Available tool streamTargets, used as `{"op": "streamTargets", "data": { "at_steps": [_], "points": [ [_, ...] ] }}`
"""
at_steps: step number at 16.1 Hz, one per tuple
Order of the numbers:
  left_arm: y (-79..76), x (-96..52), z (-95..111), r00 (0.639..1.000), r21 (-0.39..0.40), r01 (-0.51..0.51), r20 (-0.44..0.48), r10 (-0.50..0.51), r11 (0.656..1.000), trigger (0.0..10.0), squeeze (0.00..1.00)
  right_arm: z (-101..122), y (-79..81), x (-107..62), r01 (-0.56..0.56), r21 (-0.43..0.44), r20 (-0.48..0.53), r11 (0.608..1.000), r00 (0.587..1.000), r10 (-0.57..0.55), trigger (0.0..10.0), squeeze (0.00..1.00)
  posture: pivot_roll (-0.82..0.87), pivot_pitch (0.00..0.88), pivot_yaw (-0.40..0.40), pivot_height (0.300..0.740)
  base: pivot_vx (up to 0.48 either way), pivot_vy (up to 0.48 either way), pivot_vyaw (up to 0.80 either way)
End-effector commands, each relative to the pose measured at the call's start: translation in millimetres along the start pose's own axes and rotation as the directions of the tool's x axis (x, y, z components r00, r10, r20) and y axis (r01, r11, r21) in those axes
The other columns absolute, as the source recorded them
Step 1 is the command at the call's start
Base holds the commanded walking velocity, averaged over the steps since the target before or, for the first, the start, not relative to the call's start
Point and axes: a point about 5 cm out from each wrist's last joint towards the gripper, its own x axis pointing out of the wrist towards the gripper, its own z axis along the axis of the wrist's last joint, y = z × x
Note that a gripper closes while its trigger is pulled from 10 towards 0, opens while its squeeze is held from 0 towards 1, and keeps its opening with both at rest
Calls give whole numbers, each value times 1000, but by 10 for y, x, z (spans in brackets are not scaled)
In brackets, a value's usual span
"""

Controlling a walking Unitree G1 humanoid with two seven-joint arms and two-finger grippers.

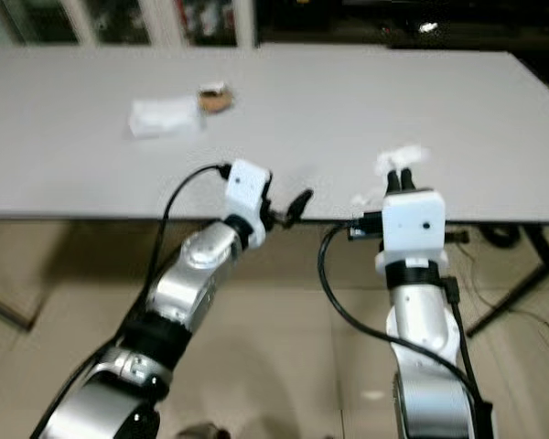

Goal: Picking trash to rubbish bin

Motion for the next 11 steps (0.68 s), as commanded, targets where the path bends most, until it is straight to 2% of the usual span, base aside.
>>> {"op": "streamTargets", "data": {
  "at_steps": [1,5,7,9,11],
  "points": [
    [88,-32,-46,999,-8,-46,-16,46,999,10000,0,19,39,-5,-20,12,1,1000,1000,20,10000,0,80,114,5,740,0,0,800],
    [82,-28,-46,999,-41,-46,-11,45,998,10000,0,6,22,17,-18,22,-3,1000,1000,18,10000,0,78,108,-4,740,0,0,0],
    [187,-35,-17,996,-27,-86,-11,86,996,10000,0,19,9,16,-11,20,1,1000,1000,11,10000,0,75,108,-7,740,0,0,0],
    [340,-107,-31,995,-11,-103,-12,103,995,10000,0,23,-34,-8,10,15,3,1000,1000,-10,10000,0,75,107,-9,740,0,0,0],
    [381,-157,-80,995,-12,-102,-25,101,995,10000,0,12,-67,-22,21,10,0,1000,1000,-21,10000,0,77,106,-11,740,167,0,0]
  ]
}}
